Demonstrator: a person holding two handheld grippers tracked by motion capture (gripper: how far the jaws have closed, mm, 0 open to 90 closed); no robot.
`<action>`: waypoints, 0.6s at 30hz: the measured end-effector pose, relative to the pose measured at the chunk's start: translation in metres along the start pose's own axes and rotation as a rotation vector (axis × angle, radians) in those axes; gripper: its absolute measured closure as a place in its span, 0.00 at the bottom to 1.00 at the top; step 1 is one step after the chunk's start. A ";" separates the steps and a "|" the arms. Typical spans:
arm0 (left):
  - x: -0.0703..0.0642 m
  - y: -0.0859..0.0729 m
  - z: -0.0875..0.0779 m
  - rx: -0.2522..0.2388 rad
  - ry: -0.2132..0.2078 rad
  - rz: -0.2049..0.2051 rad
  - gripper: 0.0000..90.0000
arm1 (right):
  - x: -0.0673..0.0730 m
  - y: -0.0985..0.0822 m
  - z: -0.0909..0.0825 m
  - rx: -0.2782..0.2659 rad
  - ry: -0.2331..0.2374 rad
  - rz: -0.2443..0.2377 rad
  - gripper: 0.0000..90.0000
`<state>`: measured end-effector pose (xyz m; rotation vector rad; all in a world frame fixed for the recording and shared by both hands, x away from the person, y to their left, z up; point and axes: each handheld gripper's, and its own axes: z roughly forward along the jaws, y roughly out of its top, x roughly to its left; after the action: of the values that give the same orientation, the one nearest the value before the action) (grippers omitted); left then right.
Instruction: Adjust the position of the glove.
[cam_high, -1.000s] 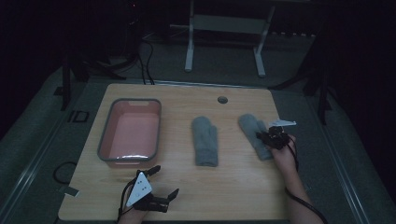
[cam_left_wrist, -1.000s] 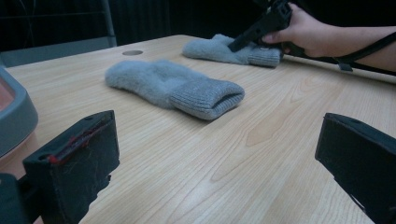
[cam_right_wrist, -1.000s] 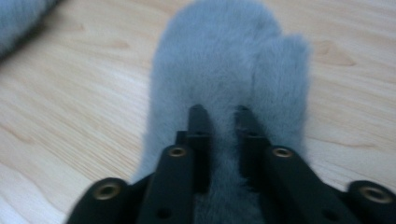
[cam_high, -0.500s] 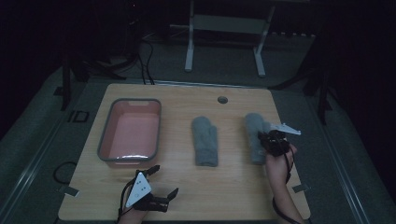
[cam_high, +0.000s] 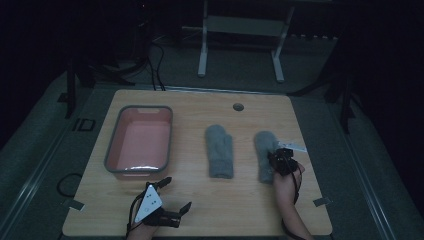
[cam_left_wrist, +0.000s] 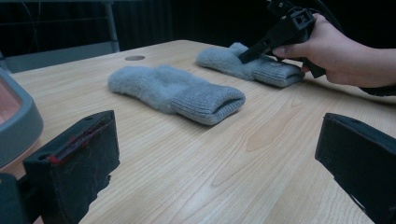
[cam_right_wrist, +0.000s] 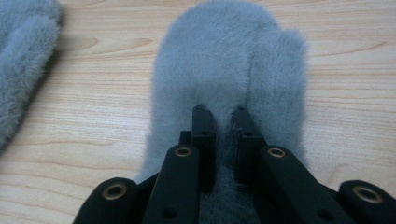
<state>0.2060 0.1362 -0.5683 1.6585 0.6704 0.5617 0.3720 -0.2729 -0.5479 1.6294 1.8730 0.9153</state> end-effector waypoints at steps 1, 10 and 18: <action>0.000 0.000 0.000 0.002 0.000 0.000 0.00 | 0.000 0.000 0.000 -0.001 0.003 -0.002 0.91; 0.000 0.000 0.000 0.004 -0.003 0.005 0.00 | -0.016 0.011 -0.020 -0.059 0.153 -0.124 0.59; 0.000 0.000 0.000 0.008 -0.005 0.005 0.00 | -0.031 0.007 -0.018 -0.065 0.225 -0.269 0.54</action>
<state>0.2060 0.1357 -0.5686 1.6688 0.6659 0.5594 0.3688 -0.3055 -0.5329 1.2397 2.1242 1.0636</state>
